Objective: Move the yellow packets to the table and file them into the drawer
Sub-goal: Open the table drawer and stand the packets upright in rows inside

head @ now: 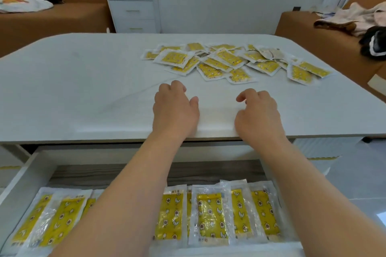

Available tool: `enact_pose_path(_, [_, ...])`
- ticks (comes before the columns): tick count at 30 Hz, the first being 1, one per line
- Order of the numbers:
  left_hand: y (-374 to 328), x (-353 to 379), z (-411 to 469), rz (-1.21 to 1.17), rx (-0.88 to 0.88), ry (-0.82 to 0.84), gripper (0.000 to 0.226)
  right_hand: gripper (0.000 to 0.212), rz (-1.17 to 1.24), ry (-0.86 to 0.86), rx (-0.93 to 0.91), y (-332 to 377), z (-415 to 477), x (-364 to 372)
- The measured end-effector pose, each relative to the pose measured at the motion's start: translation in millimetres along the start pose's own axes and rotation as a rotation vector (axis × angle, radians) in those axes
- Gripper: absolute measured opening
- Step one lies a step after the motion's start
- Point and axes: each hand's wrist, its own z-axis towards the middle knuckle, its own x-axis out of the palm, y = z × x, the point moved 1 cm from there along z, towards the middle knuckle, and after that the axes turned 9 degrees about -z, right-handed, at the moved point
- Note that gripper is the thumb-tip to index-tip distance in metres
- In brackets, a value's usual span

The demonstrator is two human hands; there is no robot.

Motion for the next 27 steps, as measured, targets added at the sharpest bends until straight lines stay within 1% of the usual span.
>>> enact_pose_path(2, [7.6, 6.8, 30.4, 0.097, 0.013, -0.022, 0.044, 0.045, -0.096, -0.035, 0.037, 0.0, 28.3, 14.1])
enact_pose_path(5, [25.8, 16.6, 76.2, 0.272, 0.043, 0.007, 0.059, 0.051, -0.176, -0.022, 0.007, 3.5, 75.5, 32.7])
enact_pose_path(7, [34.4, 22.6, 103.2, 0.353, 0.151, 0.016, 0.063, 0.058, -0.203, -0.024, -0.033, 4.7, 104.2, 40.0])
enact_pose_path(10, [41.2, 29.5, 140.3, 0.400, 0.285, 0.017, 0.064, 0.059, -0.231, -0.089, -0.133, 5.4, 139.6, 48.0])
enact_pose_path(13, [47.5, 34.6, 171.9, 0.412, 0.314, -0.038, 0.066, 0.066, -0.229, -0.119, -0.143, 5.0, 167.5, 54.8])
enact_pose_path(15, [54.0, 37.8, 189.7, 0.387, 0.272, -0.069, 0.073, 0.074, -0.228, -0.129, -0.140, 5.1, 182.0, 59.4])
enact_pose_path(16, [57.0, 40.1, 197.3, 0.380, 0.216, -0.047, 0.082, 0.078, -0.230, -0.126, -0.147, 5.0, 188.2, 61.3])
enact_pose_path(18, [63.3, 46.5, 207.0, 0.395, 0.096, 0.067, 0.098, 0.087, -0.241, -0.089, -0.164, 4.1, 196.3, 65.3])
enact_pose_path(20, [65.5, 49.9, 210.7, 0.418, 0.048, 0.158, 0.104, 0.094, -0.262, -0.005, -0.154, 1.9, 201.0, 69.1])
enact_pose_path(22, [64.3, 49.3, 210.6, 0.429, 0.047, 0.188, 0.106, 0.100, -0.300, 0.080, -0.138, 1.0, 204.0, 71.4])
enact_pose_path(23, [63.6, 49.0, 209.7, 0.435, 0.048, 0.185, 0.104, 0.101, -0.319, 0.095, -0.134, 1.4, 204.6, 71.8])
enact_pose_path(27, [55.3, 44.7, 200.4, 0.464, 0.056, 0.154, 0.090, 0.094, -0.356, 0.028, -0.145, 4.5, 200.1, 65.7])
